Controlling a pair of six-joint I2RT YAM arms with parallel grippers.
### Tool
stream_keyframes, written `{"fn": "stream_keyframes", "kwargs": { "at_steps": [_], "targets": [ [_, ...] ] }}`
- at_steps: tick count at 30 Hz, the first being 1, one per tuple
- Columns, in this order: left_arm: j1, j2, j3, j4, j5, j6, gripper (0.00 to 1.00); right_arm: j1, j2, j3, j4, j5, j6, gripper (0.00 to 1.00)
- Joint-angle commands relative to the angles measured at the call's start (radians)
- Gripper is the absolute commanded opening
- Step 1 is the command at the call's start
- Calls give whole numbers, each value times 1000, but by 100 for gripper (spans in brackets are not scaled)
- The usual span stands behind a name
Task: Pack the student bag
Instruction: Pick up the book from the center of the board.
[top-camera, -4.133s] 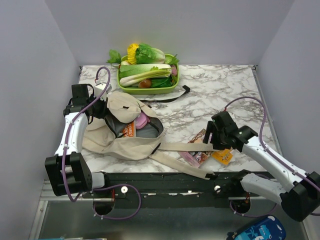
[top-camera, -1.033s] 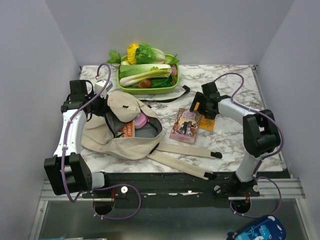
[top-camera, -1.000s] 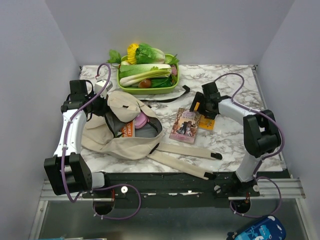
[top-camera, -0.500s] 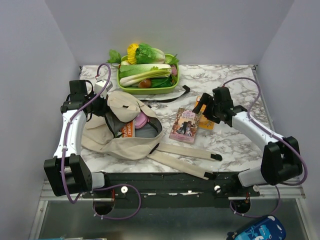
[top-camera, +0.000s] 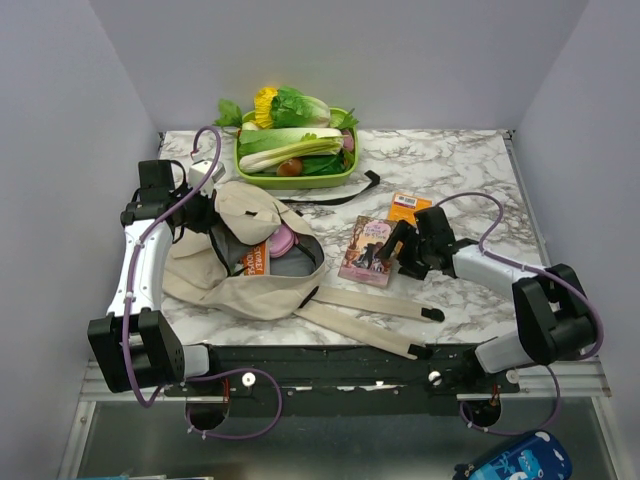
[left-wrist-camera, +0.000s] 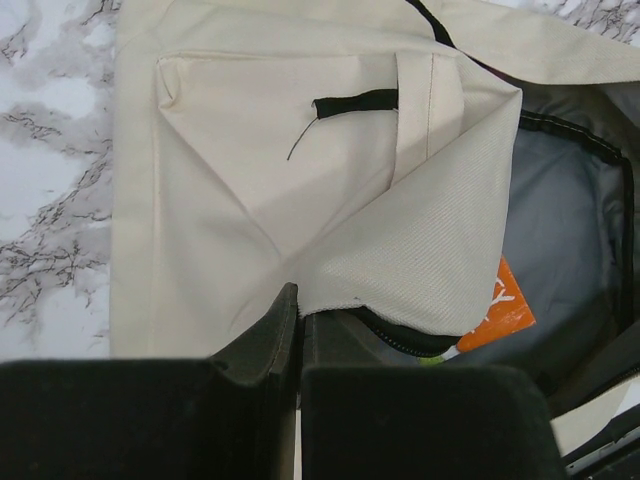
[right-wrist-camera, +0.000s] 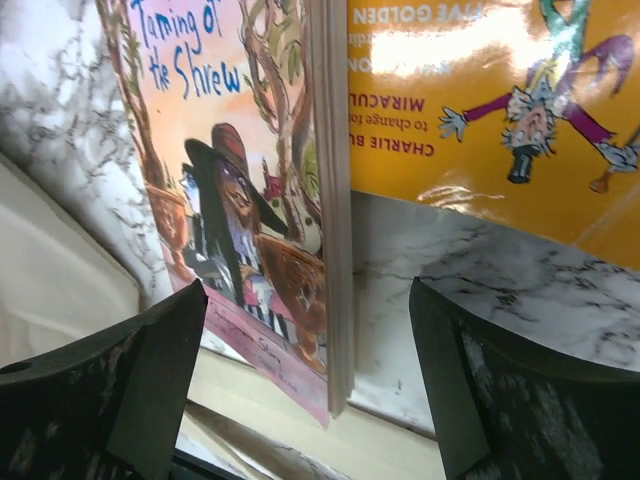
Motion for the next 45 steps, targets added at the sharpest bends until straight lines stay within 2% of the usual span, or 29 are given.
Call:
{"fn": "stream_keyframes", "kwargs": {
  "at_steps": [1,8,19,22,26,29,35,39,40,45],
  "targets": [
    [3,-23,45,-25,61,-10,0,8,35,-63,192,-28,89,89],
    [-72,-57,11,-73,120,18,1,14,138,-117,400,-42,186,82],
    [-256,-78,-102,-84,88,24,1,43,180,-155,445,39,245,70],
    [-278,-86,-112,-88,80,18,1,48,189,-161,456,50,245,60],
    [-281,-93,-86,-108,59,22,1,60,163,-180,473,82,242,32],
    [-281,-101,-56,-116,39,18,0,65,152,-183,473,94,235,21],
    [-279,-116,-33,-90,-36,-25,0,68,36,-204,493,103,177,1],
    [-279,-132,-10,-12,-110,-94,0,66,-142,-177,422,103,103,1],
    [-279,-148,-4,2,-115,-106,0,68,-237,-172,410,99,88,1],
    [-279,-167,78,24,-112,-195,0,68,-446,-109,312,74,38,1]
  ]
}}
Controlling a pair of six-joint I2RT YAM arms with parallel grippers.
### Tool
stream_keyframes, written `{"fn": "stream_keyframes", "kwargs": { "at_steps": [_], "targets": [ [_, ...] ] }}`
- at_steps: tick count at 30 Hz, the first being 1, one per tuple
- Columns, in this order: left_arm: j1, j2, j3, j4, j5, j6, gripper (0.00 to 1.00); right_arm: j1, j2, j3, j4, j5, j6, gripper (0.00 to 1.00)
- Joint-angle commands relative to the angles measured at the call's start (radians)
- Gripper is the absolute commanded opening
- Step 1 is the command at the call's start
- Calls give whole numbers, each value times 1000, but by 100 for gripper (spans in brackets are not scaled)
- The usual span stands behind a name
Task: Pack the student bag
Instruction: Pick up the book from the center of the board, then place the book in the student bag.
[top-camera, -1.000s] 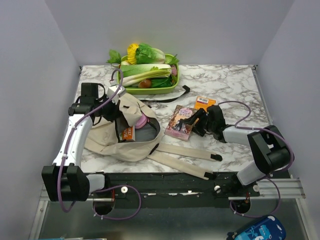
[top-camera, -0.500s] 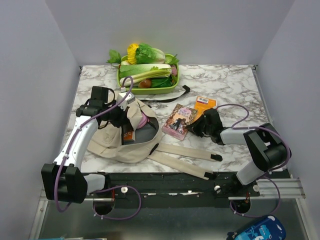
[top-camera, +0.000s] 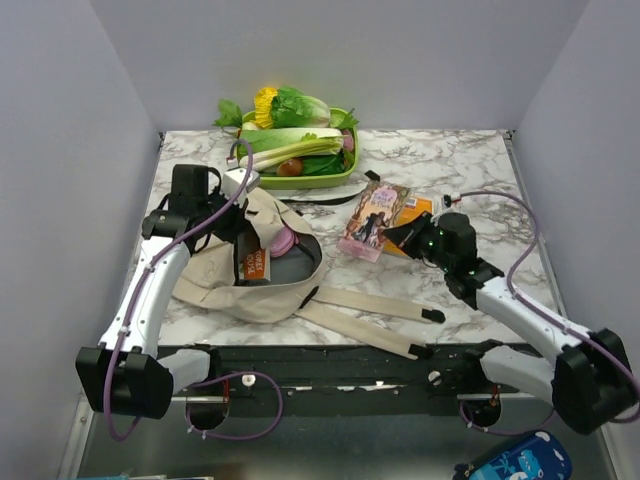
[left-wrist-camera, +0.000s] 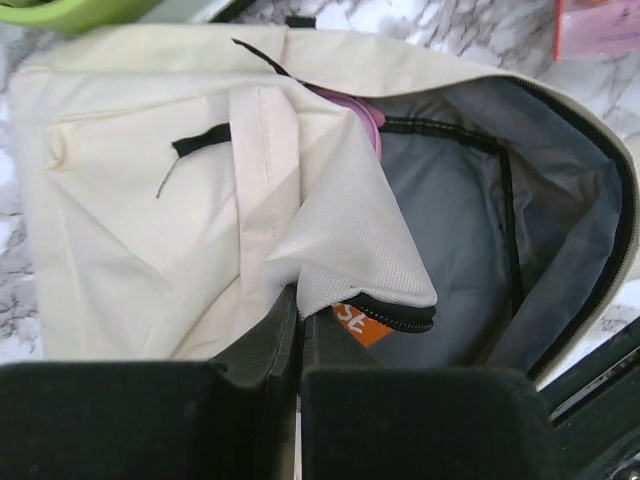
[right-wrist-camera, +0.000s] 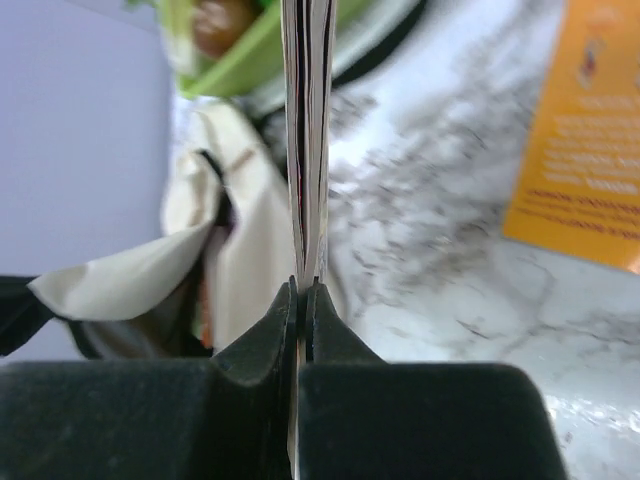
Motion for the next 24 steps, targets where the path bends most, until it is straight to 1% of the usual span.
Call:
{"fn": "stream_keyframes", "kwargs": {
  "at_steps": [1,2,5,9,10,14,18,19,20,22,23,24],
  "targets": [
    [-2,-33,120,68,-16,-111,0,4,-148,77,-88,-11,-65,1],
    [-2,-33,129,64,-4,-116,0,3,-177,102,-97,-26,-55,1],
    [-3,-42,127,58,24,-125,0,4,-188,150,-106,-101,-13,1],
    [-5,-64,93,62,30,-122,0,27,-93,196,-123,-244,73,1],
    [-6,-70,91,61,35,-123,0,62,-81,208,-132,-270,78,1],
    [-15,-76,90,78,51,-152,0,167,24,303,-264,-288,41,1],
    [-38,-71,94,105,45,-166,0,176,119,357,-310,-374,31,1],
    [-43,-67,96,107,39,-168,0,176,140,407,-335,-399,17,1],
    [-51,-65,100,113,33,-166,0,177,200,432,-356,-475,3,1],
    [-52,-59,108,128,27,-169,0,180,255,471,-394,-570,-26,1],
    [-55,-55,107,133,28,-172,0,180,301,483,-404,-647,-31,1],
    [-60,-55,110,140,30,-174,0,182,317,482,-402,-676,-34,1]
  ]
}}
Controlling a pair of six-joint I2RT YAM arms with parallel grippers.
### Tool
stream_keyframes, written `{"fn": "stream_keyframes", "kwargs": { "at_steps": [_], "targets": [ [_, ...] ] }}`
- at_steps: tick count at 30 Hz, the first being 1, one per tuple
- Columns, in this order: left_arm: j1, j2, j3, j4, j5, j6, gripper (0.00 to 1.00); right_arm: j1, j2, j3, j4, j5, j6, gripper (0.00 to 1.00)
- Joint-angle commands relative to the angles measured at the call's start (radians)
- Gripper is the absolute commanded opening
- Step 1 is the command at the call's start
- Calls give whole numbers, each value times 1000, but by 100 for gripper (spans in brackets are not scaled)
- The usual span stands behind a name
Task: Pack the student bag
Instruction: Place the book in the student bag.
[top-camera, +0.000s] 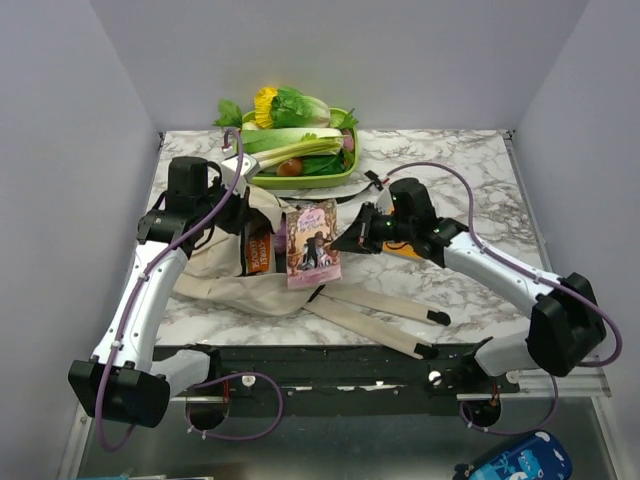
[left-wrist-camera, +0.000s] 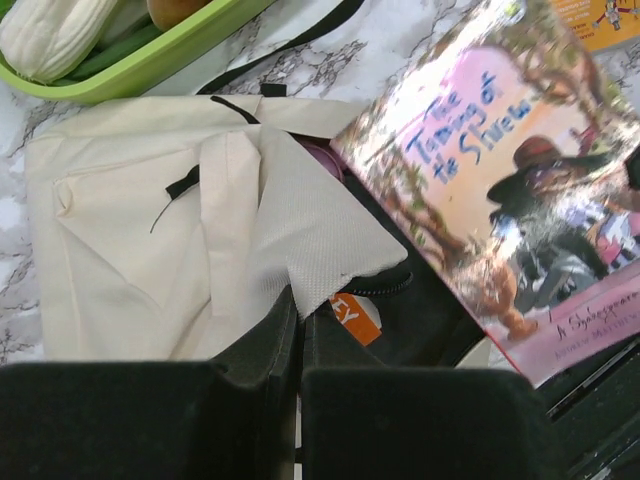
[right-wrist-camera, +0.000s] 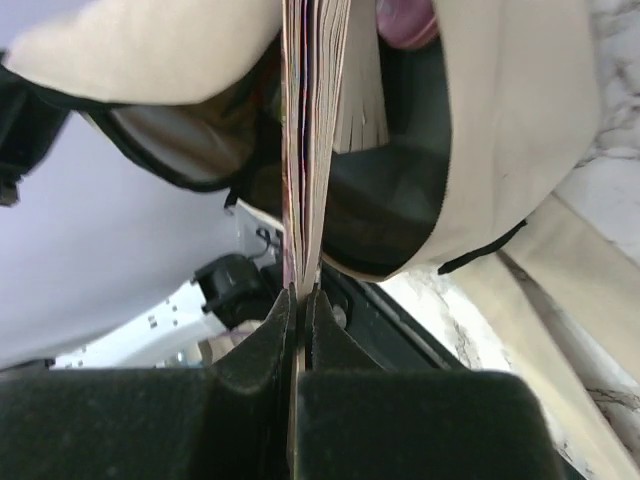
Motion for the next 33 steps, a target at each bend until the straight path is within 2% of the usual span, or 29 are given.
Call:
{"fn": "stream_keyframes", "kwargs": {
  "at_steps": [1,12,18,21,27,33],
  "targets": [
    [-18,-3,25,119,25,-35,0,9,98,51,-79,-268,-49,1],
    [-39,-12,45,103,45,-35,0,31,230,47,-96,-368,-89,1],
    [-70,-14,36,41,125,6,0,43,416,229,-106,-403,-131,1],
    [-78,-17,28,11,130,39,0,61,469,332,-151,-383,-181,1],
    [-84,-12,8,13,121,50,0,89,494,375,-162,-354,-204,1],
    [-99,0,19,7,147,42,0,90,564,441,-71,-268,-104,1]
  ]
}}
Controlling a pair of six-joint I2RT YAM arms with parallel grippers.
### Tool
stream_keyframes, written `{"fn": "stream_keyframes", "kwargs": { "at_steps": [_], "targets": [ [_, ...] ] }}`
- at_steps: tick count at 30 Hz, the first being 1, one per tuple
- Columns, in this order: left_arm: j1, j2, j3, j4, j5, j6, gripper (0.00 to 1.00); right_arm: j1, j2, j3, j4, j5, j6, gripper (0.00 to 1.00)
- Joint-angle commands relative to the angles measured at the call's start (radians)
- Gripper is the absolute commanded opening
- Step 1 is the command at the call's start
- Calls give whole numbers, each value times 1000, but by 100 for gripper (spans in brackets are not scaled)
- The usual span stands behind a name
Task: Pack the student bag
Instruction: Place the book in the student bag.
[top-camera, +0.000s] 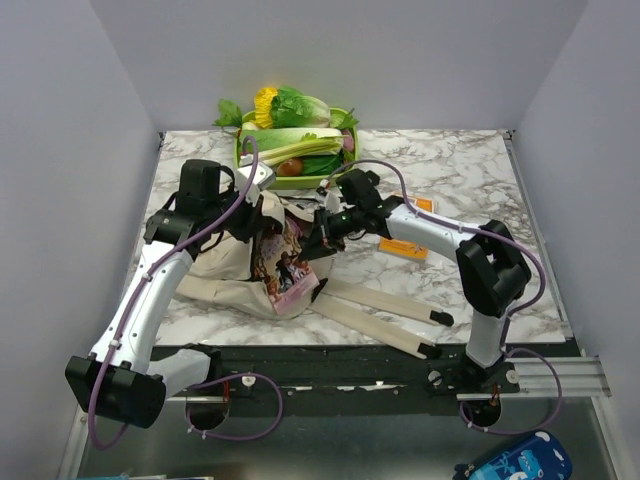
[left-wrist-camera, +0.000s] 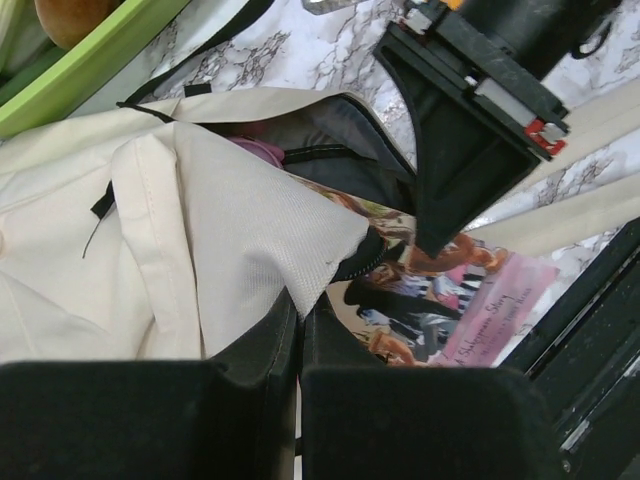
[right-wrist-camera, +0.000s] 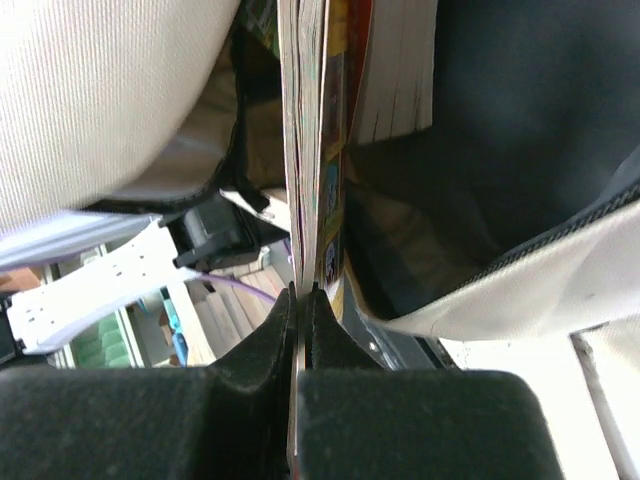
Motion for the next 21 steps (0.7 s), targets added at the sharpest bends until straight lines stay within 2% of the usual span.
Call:
{"fn": "stream_keyframes", "kwargs": {
  "at_steps": [1,5,9,13,16,21],
  "targets": [
    [-23,-3,22,38,81,-3,0,8,108,129,68,44,88,1],
    [-26,-15,34,38,40,-11,0,39,254,224,83,-85,151,1],
    [-26,-18,34,38,32,-11,0,50,239,149,74,-79,146,1],
    [-27,-6,28,45,60,-15,0,48,217,75,152,1,195,1],
    [-27,-6,40,34,67,-15,0,42,234,137,154,44,218,1],
    [-29,-12,46,11,72,6,0,-9,236,233,164,211,254,1]
  ]
}}
